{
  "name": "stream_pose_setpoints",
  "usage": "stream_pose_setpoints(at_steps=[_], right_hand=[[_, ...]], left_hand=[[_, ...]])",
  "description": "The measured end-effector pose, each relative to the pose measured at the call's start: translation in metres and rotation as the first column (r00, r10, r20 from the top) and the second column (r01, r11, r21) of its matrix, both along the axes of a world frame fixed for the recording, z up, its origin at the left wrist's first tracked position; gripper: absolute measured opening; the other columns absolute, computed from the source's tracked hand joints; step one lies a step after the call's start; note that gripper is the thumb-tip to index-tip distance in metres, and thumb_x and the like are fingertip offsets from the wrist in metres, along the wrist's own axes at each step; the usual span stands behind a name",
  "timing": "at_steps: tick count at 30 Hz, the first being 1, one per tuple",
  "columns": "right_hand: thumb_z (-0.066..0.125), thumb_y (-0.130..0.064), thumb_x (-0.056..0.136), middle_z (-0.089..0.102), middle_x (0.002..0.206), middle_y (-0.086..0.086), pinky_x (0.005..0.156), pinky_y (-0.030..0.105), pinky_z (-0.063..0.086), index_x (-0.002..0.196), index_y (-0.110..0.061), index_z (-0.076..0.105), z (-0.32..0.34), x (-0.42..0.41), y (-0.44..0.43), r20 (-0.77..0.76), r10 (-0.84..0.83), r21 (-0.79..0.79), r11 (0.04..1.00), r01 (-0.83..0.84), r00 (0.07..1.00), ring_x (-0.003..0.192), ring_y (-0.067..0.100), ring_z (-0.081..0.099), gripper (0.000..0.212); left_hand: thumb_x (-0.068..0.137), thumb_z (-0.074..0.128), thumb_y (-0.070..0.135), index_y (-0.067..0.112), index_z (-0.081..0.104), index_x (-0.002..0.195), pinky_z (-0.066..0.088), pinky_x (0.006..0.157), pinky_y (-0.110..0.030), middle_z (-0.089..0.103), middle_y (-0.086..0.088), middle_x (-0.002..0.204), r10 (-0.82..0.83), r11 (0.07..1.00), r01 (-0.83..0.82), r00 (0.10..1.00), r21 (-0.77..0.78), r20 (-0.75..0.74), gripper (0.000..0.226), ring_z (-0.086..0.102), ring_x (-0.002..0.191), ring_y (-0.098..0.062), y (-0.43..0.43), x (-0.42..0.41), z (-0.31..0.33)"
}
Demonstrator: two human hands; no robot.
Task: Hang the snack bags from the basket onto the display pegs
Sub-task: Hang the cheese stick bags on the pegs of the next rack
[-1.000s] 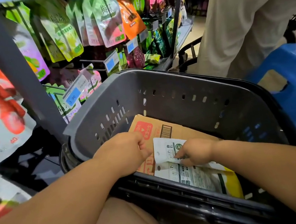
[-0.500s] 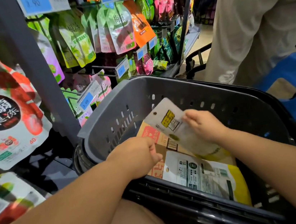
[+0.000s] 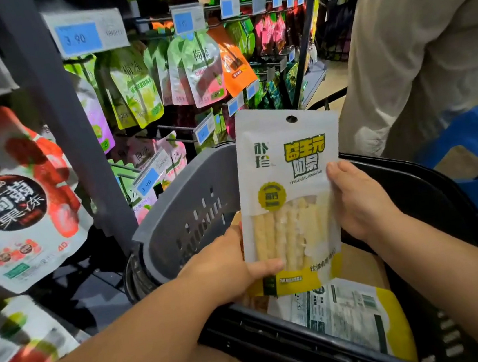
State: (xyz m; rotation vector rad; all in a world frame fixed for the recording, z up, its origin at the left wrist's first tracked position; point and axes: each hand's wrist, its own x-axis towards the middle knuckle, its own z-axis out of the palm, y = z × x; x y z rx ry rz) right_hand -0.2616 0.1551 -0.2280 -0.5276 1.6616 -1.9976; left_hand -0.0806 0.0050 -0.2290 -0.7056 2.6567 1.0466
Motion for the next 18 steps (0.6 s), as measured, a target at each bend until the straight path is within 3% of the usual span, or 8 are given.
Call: stream_pose_setpoints(at_steps=[2,4,7,14,15,18], right_hand=[[0.031,-0.021,0.107,0.07,0.121,0.014,0.094,0.045,0.055,0.129,-0.005,0.056,0.0,0.005,-0.001,0.011,0.045,-0.026,0.999,-0.045,0.999,0.111,0.028,0.067,0.037],[0.03,-0.022,0.107,0.069,0.123,0.015,0.095,0.044,0.055,0.13,-0.005,0.057,-0.001,0.008,-0.002,0.02,0.066,-0.041,0.997,-0.065,0.998,0.114,0.03,0.066,0.039],[0.03,-0.023,0.107,0.069,0.122,0.014,0.092,0.042,0.057,0.127,-0.007,0.059,0.0,0.011,-0.003,0.046,0.079,-0.076,0.994,-0.075,0.996,0.114,0.03,0.066,0.038],[0.028,-0.027,0.108,0.068,0.126,0.012,0.094,0.043,0.056,0.134,-0.007,0.055,-0.002,0.012,-0.006,0.041,0.139,-0.063,0.989,-0.137,0.989,0.117,0.029,0.064,0.042],[0.028,-0.028,0.108,0.07,0.121,0.008,0.092,0.043,0.056,0.131,-0.009,0.057,-0.002,0.01,-0.006,0.005,0.152,-0.012,0.988,-0.152,0.988,0.113,0.028,0.066,0.041],[0.032,-0.038,0.107,0.07,0.073,-0.004,0.075,0.04,0.056,0.106,-0.017,0.061,-0.011,0.006,-0.005,0.021,0.19,0.284,0.94,-0.188,0.982,0.074,0.021,0.065,0.036]], left_hand=[[0.065,0.063,0.075,0.041,0.046,0.133,0.049,0.099,-0.039,0.063,0.016,0.122,-0.02,0.995,0.025,0.998,0.094,-0.054,0.077,0.06,0.111,-0.011,-0.001,0.0,0.001],[0.065,0.064,0.072,0.045,0.062,0.116,0.052,0.096,-0.037,0.069,0.017,0.111,0.0,0.986,0.013,0.997,0.164,-0.08,0.058,0.064,0.103,-0.009,-0.001,0.001,0.0],[0.075,0.071,0.063,0.044,0.069,0.102,0.055,0.091,-0.036,0.072,0.016,0.101,0.039,0.974,-0.018,0.995,0.227,-0.087,0.034,0.068,0.095,-0.009,-0.002,0.002,-0.001],[0.078,0.074,0.053,0.033,0.074,0.104,0.053,0.096,-0.037,0.074,0.011,0.1,0.143,0.95,-0.103,0.983,0.294,-0.116,0.032,0.069,0.097,-0.012,-0.004,0.003,0.001],[0.079,0.073,0.052,0.032,0.074,0.103,0.053,0.095,-0.038,0.075,0.01,0.099,0.164,0.951,-0.124,0.979,0.282,-0.122,0.032,0.069,0.096,-0.013,-0.005,0.003,0.002],[0.085,0.067,0.051,0.028,0.073,0.102,0.051,0.093,-0.034,0.073,0.008,0.099,0.247,0.958,-0.217,0.957,0.187,-0.155,0.03,0.066,0.097,-0.016,-0.007,0.004,0.006]])
